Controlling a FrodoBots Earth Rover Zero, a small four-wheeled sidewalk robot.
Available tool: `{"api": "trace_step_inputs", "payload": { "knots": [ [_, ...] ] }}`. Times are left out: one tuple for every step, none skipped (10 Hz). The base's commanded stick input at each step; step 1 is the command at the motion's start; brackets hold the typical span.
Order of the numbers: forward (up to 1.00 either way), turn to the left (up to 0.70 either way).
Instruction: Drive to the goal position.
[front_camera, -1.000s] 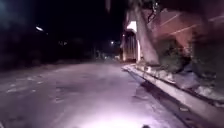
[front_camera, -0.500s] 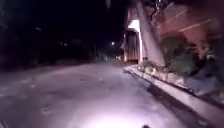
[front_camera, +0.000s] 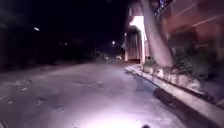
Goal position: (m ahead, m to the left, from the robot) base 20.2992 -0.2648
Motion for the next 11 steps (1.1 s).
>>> {"api": "trace_step_inputs", "payload": {
  "knots": [
    [0.70, -0.23],
    [0.70, -0.35],
    [0.70, -0.25],
    [0.70, 0.00],
    [0.70, 0.00],
    [0.70, 0.00],
    [0.70, 0.00],
    [0.70, 0.00],
    [0.70, 0.00],
    [0.70, 0.00],
    [0.70, 0.00]
  ]
}}
